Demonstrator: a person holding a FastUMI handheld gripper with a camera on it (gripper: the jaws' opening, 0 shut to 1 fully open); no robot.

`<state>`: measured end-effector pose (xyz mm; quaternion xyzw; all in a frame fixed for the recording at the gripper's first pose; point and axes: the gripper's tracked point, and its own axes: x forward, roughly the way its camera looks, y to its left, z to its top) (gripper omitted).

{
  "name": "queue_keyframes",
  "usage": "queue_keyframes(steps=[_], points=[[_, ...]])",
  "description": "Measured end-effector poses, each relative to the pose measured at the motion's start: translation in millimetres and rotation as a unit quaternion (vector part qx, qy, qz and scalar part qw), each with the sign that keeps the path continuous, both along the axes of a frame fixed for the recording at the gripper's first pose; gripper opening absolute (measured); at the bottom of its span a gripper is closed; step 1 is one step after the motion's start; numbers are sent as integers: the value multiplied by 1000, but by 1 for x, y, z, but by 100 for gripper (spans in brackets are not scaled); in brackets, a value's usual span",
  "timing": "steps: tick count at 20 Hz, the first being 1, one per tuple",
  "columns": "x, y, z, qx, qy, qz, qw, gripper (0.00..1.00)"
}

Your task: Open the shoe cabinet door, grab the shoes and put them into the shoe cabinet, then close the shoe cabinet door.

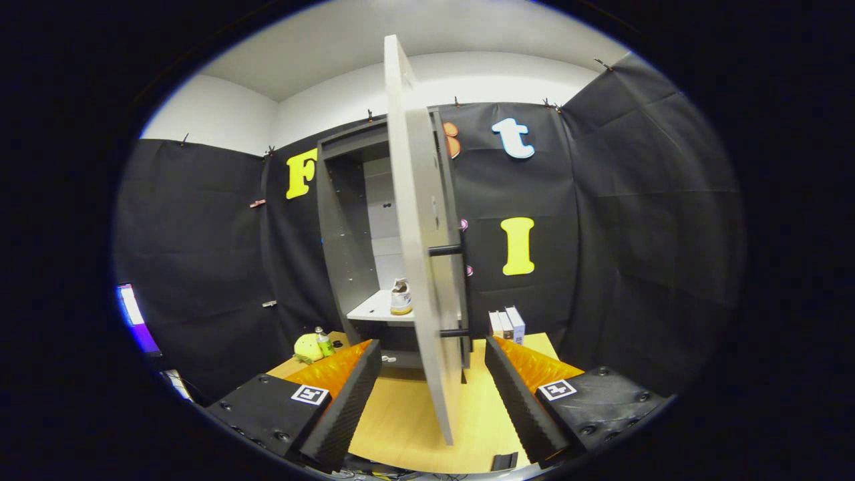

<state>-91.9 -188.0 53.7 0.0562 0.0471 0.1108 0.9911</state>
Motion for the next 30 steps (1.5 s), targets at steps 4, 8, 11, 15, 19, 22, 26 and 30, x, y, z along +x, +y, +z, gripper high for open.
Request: queue_keyframes(steps=[4, 8, 11, 15, 19, 22, 26, 30], points=[[20, -36, 8, 3, -8, -41, 999, 98], [39, -55, 18, 5, -19, -68, 998, 98], [62, -78, 25, 0, -29, -103, 994, 98], [100, -94, 23, 14, -15, -129, 991, 98], [125, -77, 19, -2, -6, -117, 993, 98], [125, -76, 26, -21, -20, -122, 992, 93], [131, -91, 27, -34, -30, -149, 988, 93], [146, -89, 17, -37, -14, -154, 987, 95]])
